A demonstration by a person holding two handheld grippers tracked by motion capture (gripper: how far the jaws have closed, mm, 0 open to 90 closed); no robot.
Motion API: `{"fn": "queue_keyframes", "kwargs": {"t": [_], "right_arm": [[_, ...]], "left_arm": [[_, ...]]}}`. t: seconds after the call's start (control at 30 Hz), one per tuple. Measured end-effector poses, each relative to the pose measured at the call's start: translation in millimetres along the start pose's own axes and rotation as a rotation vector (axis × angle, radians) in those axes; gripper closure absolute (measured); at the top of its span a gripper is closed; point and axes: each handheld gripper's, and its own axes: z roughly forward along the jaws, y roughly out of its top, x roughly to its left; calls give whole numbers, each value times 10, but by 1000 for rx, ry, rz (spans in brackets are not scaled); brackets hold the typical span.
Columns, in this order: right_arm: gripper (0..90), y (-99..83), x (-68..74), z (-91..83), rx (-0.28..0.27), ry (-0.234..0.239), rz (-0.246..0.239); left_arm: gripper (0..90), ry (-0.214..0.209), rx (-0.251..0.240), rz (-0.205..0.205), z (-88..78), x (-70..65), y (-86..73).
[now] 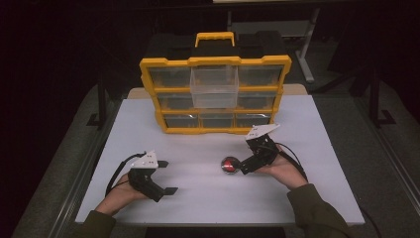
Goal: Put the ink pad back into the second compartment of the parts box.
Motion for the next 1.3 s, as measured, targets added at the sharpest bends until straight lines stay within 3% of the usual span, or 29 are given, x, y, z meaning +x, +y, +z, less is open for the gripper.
{"fn": "queue_keyframes", "kwargs": {"t": [1.3], "right_arm": [[0, 292, -18, 276, 16, 19, -21]], "left_arm": [[0, -15, -8, 2, -9, -10, 0]]}}
